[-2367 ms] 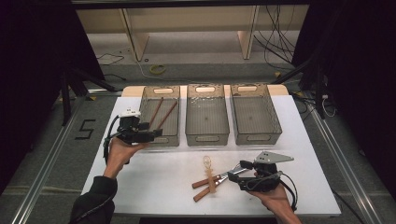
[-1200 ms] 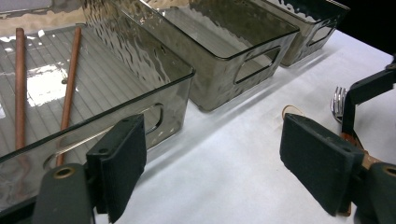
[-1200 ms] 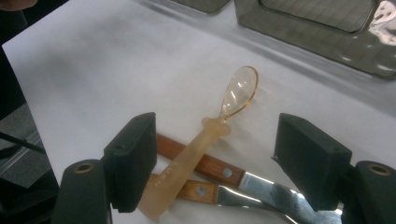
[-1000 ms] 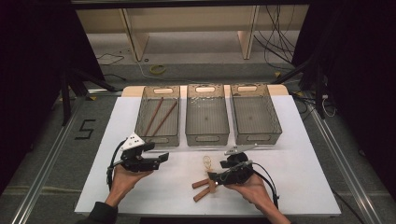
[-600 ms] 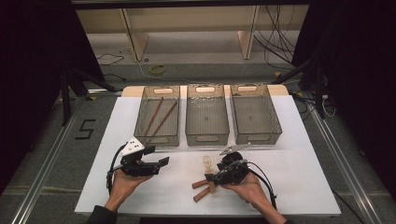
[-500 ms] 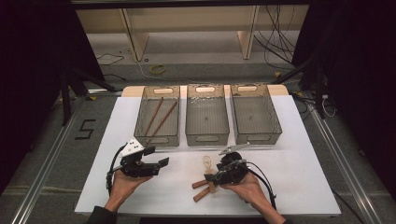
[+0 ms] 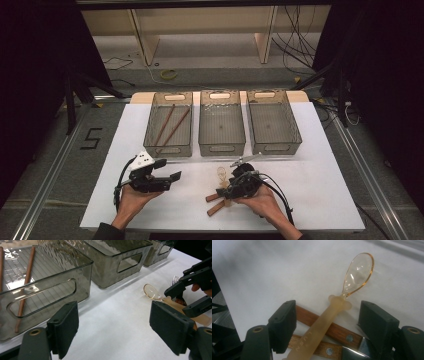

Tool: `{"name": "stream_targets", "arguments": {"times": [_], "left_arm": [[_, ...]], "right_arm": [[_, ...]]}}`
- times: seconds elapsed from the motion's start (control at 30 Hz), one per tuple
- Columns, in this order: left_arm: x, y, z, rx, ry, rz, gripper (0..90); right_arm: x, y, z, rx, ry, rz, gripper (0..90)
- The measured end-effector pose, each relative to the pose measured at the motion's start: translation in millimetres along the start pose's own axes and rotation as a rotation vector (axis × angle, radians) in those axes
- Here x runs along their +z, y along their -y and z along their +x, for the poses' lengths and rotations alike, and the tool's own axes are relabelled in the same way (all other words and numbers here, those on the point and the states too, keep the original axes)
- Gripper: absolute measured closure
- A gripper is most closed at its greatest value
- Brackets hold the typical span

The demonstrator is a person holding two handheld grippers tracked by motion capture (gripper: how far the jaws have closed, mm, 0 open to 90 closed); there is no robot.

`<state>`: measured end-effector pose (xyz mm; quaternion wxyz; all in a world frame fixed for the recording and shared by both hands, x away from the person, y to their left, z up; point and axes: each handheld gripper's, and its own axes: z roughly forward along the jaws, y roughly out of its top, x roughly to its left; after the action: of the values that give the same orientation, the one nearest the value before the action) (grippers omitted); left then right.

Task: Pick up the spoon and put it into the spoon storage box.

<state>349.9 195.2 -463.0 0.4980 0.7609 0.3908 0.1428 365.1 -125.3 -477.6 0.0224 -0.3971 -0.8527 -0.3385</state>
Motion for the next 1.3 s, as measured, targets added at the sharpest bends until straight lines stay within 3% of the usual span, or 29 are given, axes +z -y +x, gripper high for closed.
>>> {"name": "stream_targets", "arguments": {"times": [0.33, 0.77, 0.9, 1.2, 1.3], "left_arm": [[-3.2, 1.6, -1.8, 0.009, -0.002, -0.002, 23.1], [-2.1, 2.1, -2.5, 0.010, 0.000, 0.004, 23.5], [-1.9, 2.1, -2.7, 0.014, 0.001, 0.007, 23.7], [-1.2, 2.3, -3.4, 0.018, 0.003, 0.013, 24.1], [-1.3, 2.3, -3.5, 0.017, 0.005, 0.012, 24.2]], "right_arm": [[6.3, -1.9, 5.1, -0.001, -0.016, 0.039, 35.6], [4.9, -3.0, 2.0, -0.006, 0.017, 0.047, 53.8], [5.7, -3.9, 3.6, -0.006, 0.002, 0.055, 58.0], [7.9, -7.4, 7.6, -0.009, -0.020, 0.046, 76.6], [8.1, -7.8, 8.3, -0.019, -0.017, 0.046, 77.7]]}}
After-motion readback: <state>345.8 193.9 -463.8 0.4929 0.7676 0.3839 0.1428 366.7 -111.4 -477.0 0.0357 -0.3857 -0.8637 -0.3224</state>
